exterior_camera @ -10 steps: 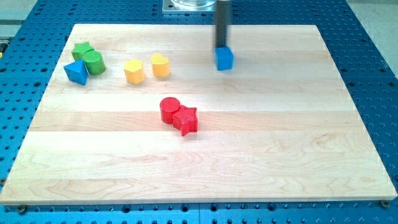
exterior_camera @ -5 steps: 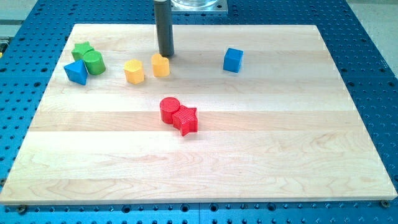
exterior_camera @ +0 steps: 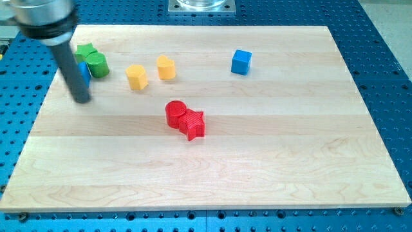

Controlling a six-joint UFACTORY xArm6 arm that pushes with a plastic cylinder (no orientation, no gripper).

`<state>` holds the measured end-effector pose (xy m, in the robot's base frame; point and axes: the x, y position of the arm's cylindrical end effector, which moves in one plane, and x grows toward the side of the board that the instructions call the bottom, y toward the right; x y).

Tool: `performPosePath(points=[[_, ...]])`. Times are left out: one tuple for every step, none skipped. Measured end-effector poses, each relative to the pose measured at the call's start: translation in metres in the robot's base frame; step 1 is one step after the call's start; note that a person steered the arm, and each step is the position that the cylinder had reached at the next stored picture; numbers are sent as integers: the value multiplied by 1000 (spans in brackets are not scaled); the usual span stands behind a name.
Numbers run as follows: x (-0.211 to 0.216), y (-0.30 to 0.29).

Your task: Slide the blue blocks diagonally to each other

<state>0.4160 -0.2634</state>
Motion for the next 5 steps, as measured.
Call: performPosePath(points=[[-11, -40], [-31, -29], [-31, 21], [-31, 37], [-34, -7]])
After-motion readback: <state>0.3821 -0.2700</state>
